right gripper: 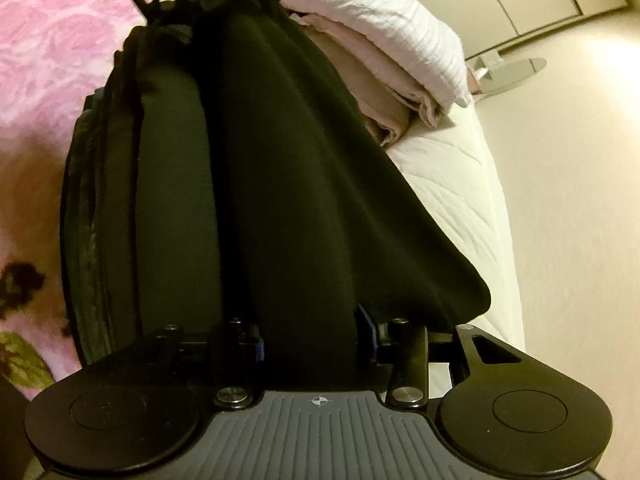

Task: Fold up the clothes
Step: 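Carry the folded jacket with both grippers onto the stack of dark clothes, then lay the jacket on top of the stack and open both grippers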

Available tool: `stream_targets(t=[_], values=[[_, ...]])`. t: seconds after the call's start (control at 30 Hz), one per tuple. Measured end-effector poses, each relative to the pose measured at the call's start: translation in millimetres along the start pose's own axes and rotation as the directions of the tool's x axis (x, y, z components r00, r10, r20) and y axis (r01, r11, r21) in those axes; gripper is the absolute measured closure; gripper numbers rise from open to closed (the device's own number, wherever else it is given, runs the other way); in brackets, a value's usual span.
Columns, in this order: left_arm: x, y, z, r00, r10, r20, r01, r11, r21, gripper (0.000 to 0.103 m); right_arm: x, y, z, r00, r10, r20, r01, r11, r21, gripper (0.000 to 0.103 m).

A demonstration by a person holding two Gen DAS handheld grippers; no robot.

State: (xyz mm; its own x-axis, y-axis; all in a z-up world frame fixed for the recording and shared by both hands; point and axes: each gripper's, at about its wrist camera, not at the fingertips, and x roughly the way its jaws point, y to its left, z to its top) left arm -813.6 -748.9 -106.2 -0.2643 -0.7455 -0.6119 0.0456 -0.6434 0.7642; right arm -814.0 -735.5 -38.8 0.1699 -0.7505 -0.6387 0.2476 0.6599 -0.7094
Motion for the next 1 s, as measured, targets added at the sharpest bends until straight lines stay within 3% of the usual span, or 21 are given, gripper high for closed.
stream_targets(t=[0.13,0.27,0.33,0.43,0.5,0.63,0.7,0.83,1.0], values=[[-5,16,1,1.000,0.009,-0.017,-0.010,0.999,-0.042,0.084,1,-12,0,0.999,0.042,-0.009,-0.042,0.998,0.042,0.070],[-49,24,-6,0.997,0.071,0.022,-0.068,0.993,-0.096,0.086,-42,-35,-13,0.998,-0.014,0.063,0.010,0.997,0.074,0.072],[-50,8,-11,0.999,0.033,0.007,-0.032,0.994,-0.107,0.086,-50,-36,-19,0.997,-0.002,0.074,-0.004,0.997,0.073,0.072],[-32,-17,-14,1.000,-0.007,-0.022,0.005,0.995,-0.099,0.086,-29,-10,-30,0.998,0.056,0.023,-0.056,0.998,0.021,0.071],[-33,-17,-16,1.000,-0.003,-0.024,0.000,0.994,-0.114,0.086,-18,-10,-33,0.998,0.059,0.012,-0.059,0.998,-0.001,0.071],[-51,-8,-23,1.000,0.024,-0.016,-0.026,0.990,-0.138,0.087,-34,-36,-30,0.999,0.019,0.042,-0.021,0.998,0.054,0.073],[-51,-13,-25,1.000,0.003,-0.023,-0.007,0.990,-0.138,0.087,-44,-40,-32,0.999,0.009,0.053,-0.012,0.998,0.066,0.073],[-37,-27,-27,0.999,-0.014,-0.042,0.010,0.995,-0.095,0.086,-9,-16,-37,0.998,0.053,-0.015,-0.054,0.998,-0.033,0.071],[-52,-15,-39,0.999,-0.021,-0.034,0.015,0.987,-0.161,0.076,-21,-25,-37,1.000,0.028,-0.005,-0.028,1.000,0.004,0.064]])
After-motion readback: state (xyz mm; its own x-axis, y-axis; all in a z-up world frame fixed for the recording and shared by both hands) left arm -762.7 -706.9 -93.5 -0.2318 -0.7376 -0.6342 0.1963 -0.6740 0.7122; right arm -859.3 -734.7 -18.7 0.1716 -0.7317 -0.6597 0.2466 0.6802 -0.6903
